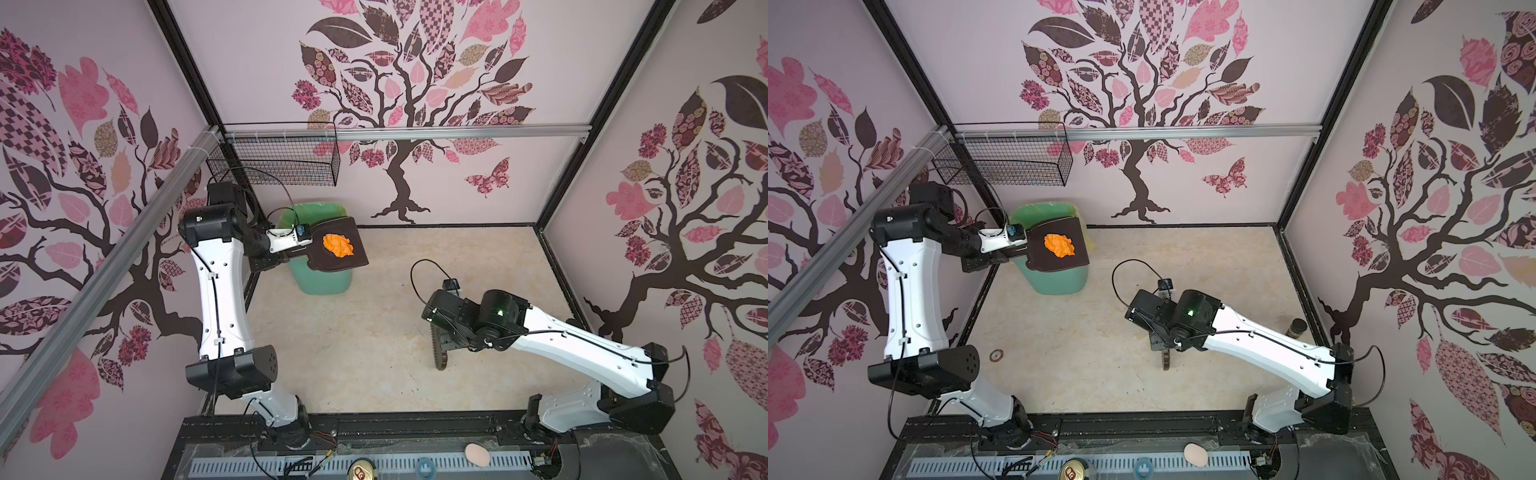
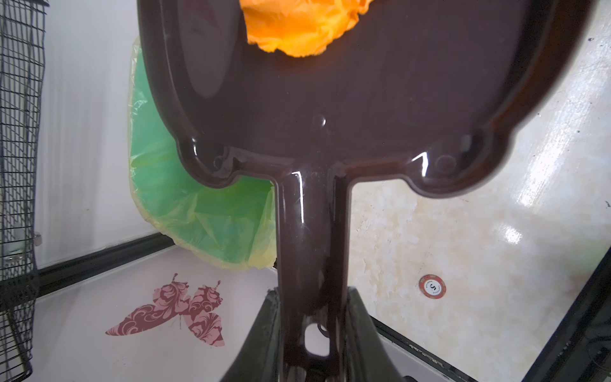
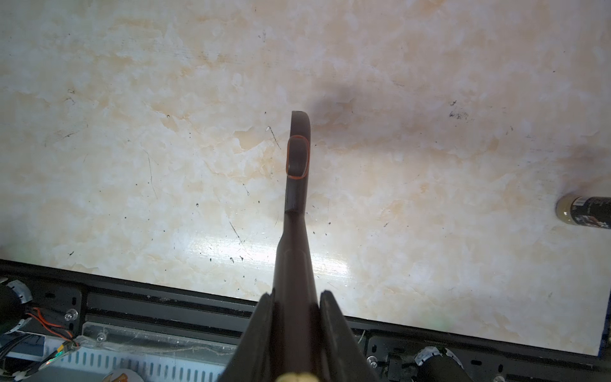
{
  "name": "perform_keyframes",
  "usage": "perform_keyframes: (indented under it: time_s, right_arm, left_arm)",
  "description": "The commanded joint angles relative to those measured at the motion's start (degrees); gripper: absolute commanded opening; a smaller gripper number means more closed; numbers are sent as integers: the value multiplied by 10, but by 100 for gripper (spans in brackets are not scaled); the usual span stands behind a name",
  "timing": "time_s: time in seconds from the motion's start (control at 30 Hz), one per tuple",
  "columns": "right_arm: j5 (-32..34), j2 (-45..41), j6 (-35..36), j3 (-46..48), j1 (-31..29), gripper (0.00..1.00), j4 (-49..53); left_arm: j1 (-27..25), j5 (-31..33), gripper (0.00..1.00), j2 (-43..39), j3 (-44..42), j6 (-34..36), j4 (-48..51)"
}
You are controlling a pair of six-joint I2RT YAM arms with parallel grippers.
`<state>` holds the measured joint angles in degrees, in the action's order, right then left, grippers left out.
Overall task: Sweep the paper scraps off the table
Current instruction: 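Lift the dustpan over the green bin with the left gripper while the right draws back, then tip the dustpan over the green bin with the left gripper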
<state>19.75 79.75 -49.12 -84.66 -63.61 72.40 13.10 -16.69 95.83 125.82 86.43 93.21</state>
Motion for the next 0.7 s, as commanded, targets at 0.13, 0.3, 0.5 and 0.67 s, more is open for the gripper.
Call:
perform_keyframes:
  time_s: [0.13,0.3,0.5,0.67]
  right_arm:
    - [1,6,10,-2,3,0,-11]
    - [-6,6,10,14,4,0,-24]
    - [-12,15,17,20,5,0,-33]
    - [-15,23,21,13,6,0,-35]
  left_arm:
    - [17,7,0,85,123,7,93]
    - [32,23,0,136,181,12,95]
    - [49,21,0,179,222,14,95]
    - [62,25,0,218,266,12,94]
